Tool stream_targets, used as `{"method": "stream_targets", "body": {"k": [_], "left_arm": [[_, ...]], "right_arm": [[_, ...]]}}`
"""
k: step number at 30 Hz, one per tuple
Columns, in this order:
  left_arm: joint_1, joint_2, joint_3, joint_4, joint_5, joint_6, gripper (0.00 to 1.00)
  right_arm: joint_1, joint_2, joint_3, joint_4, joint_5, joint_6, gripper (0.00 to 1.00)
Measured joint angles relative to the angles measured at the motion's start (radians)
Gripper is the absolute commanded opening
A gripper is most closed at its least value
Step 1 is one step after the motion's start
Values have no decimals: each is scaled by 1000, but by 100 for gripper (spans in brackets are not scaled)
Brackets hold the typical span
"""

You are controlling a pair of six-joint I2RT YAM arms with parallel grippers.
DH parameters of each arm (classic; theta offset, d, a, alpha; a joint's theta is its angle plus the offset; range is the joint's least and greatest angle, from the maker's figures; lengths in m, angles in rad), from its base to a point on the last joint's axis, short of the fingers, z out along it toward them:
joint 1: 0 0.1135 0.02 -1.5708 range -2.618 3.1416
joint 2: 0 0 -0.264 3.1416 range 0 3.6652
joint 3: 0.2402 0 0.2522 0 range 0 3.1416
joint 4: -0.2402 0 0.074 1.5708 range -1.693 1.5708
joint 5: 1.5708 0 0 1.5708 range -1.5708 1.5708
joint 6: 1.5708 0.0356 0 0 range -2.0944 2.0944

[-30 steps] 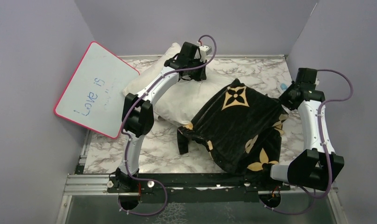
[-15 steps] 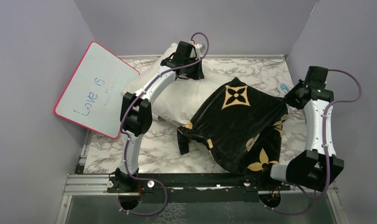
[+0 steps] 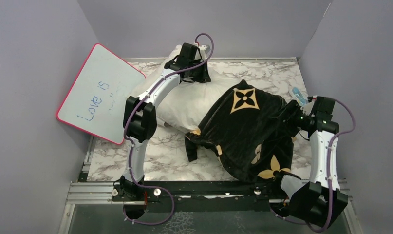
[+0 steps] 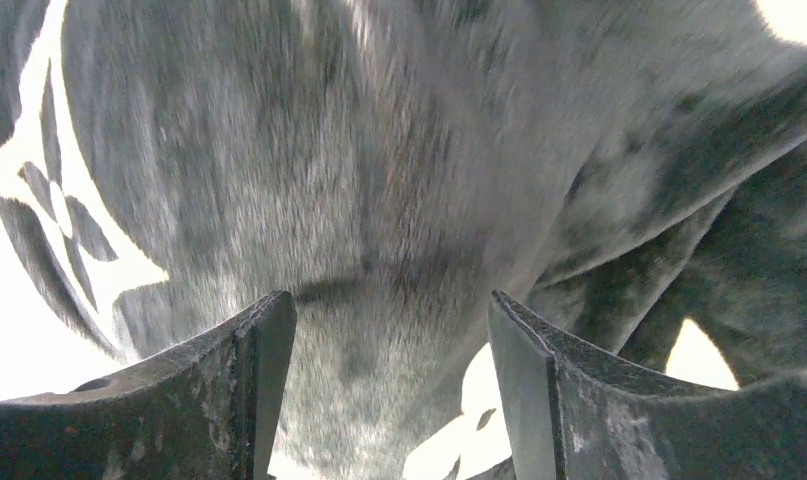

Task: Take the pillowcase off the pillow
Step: Remove the pillow from the pillowcase.

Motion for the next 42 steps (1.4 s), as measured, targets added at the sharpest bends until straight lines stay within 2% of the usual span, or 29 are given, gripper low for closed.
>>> {"method": "stream_targets", "body": {"k": [5,7,8,11,12,14,17,19,25,26,29,30,31,32,33,34,35,37,40,42], "left_arm": [[3,-3,-8,8,14,-3,0],[3,-3,-9,11,16,-3,0],[3,-3,-9,11,18,-4,0],[3,-6,-11,13,22,-6,0],[3,-7,-12,13,24,-8,0],[3,-11,-18,16,27,-10,0],[3,-14,-26,22,25,-10,0],[3,-18,-33,26,16,-9,0],[8,-32,-51,26,-21,-3,0],[11,-32,-51,25,-21,-3,0],[19,-32,-51,25,-20,-3,0],[20,-32,-51,25,-20,-3,0],[21,-32,-51,25,-19,-3,0],[21,-32,-51,24,-18,-3,0],[21,-32,-50,24,-16,-3,0],[21,-32,-48,22,-14,-3,5],[22,-32,-46,20,-11,-4,12],[25,-32,-36,11,-2,-2,30],[31,-47,-28,-5,-3,0,52],[36,-72,-28,-17,-4,3,63]], "right_arm": [[0,-94,-114,0,-137,-12,76],[1,-107,-167,9,-195,-13,73],[1,-104,-194,18,-222,-13,66],[1,-72,-267,74,-300,-1,30],[1,-61,-281,88,-319,5,23],[1,-46,-290,105,-333,22,18],[4,-55,-266,91,-274,47,2],[9,-73,-220,55,-179,66,0],[18,-142,9,-30,255,133,1],[18,-148,34,-30,293,139,1],[19,-141,69,-31,325,138,10],[20,-124,71,-31,311,123,14],[19,-103,73,-34,293,106,22],[19,-77,78,-39,270,90,33],[18,-51,85,-46,250,73,47],[16,-28,88,-49,228,58,58],[13,-14,88,-52,204,43,66],[6,-7,85,-61,151,14,73],[6,-48,69,-59,65,-7,74],[6,-97,43,-56,-10,-14,74]]}}
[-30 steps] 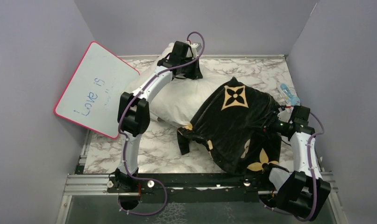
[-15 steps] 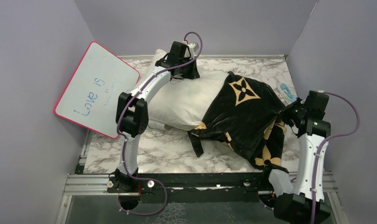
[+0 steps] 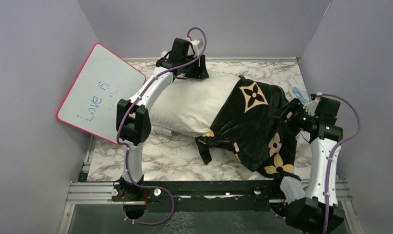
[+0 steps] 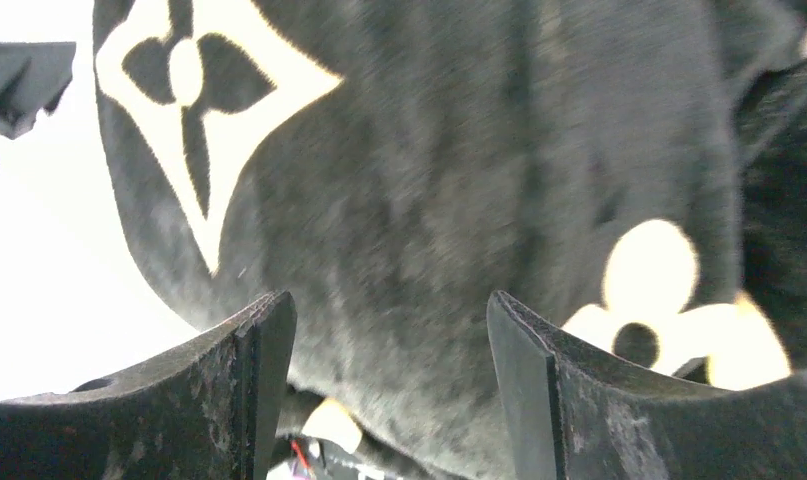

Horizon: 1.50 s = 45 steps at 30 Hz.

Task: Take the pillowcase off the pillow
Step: Remove the pillow from the pillowcase.

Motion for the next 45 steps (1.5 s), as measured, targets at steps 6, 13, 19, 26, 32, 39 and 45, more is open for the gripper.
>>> {"method": "stream_targets", "body": {"k": [6,13,19,26,32,39,45], "left_arm": [[11,-222,-99,-25,-26,-7,81],[17,-650,-490,34,-49,-76,88],[17,-948,-896,26,-23,-221,96],[17,-1271,-1204,-14,41,-428,99],[14,-1313,-1367,134,68,-594,99],[-92,-1017,-1379,399,14,-681,78],[-128,-929,-1327,509,-87,-668,30]], "right_arm": [[2,-113,-79,33,-224,-5,72],[43,-114,-114,34,-293,-5,72],[62,-118,-195,16,-296,-11,72],[62,-135,-259,24,-285,28,73],[62,-120,-259,30,-286,45,75],[62,-127,-243,3,-281,55,77],[62,-162,-243,-31,-272,138,77]]}}
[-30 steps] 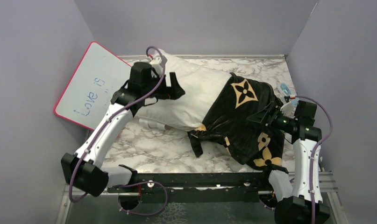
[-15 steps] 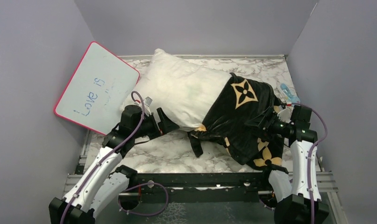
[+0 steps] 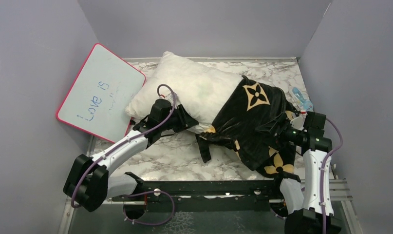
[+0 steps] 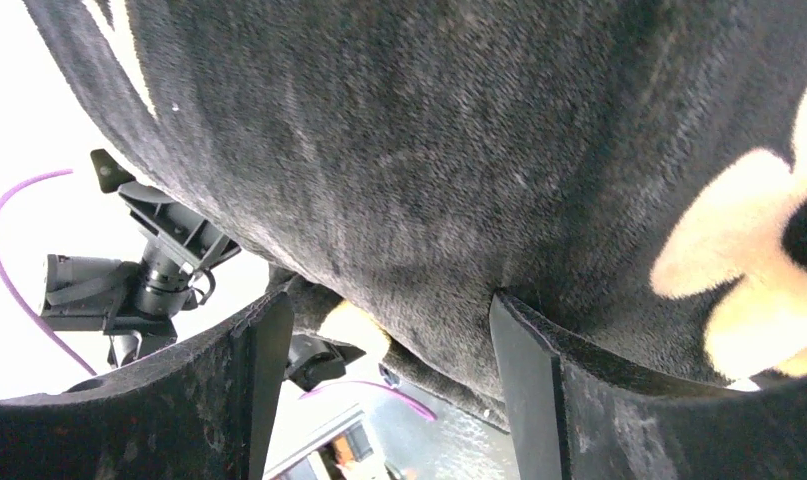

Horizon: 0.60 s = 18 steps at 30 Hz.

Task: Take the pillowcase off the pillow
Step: Remove the pillow from the pillowcase.

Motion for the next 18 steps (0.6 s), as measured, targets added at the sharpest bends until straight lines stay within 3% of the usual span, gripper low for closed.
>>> {"method": "stream_targets", "body": {"k": [4,5,13,18], "left_arm": [[-13,92,60,53,-7,14,2],[-20,113,70,71,-14,16,0],[-58,170,101,126,-87,-5,0],[-77,185,101,165,-135,-43,0]], "right_arm": [[0,10,0,-23,9,34,77],[0,16,2,-28,8,35,77],[21,61,79,-56,-28,45,74],[134,105,163,-45,-34,-5,71]]}}
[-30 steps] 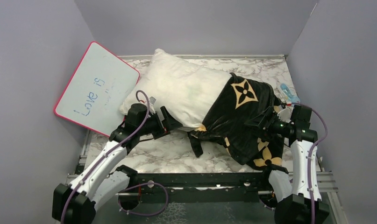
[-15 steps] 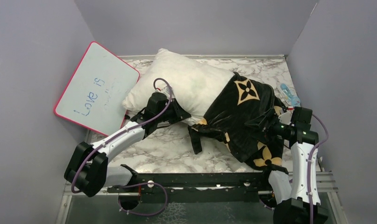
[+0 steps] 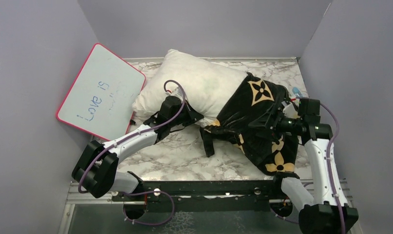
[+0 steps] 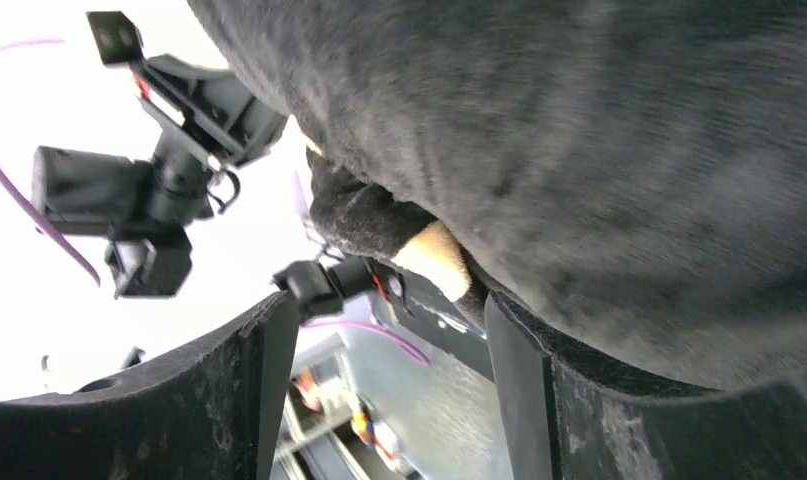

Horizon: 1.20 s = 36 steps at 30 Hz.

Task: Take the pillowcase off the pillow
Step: Remove the pillow from the pillowcase.

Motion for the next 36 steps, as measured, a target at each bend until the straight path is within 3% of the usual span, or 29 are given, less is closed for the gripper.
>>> {"method": "stream_targets", "body": {"k": [6,9,17,23,30,36], "left_arm": [[-3,19,21,-2,-29,-12,0],[-3,35,49,-14,-46,-8,0],[-3,63,74,-10,-56,-5,0],[-3,62,74,-10,-61,-5,0],[-3,49,73,-16,-63,-4,0],[-3,33,68,-17,-64,-3,0]], "right_arm": [[411,148,79,44,251,42,70],[513,169,92,50,381,127,70],[525,-249,-84,105,562,618,70],[525,-238,-94,79,591,763,71],[525,-215,-277,82,538,848,74],[525,-328,-335,93,604,971,74]]}}
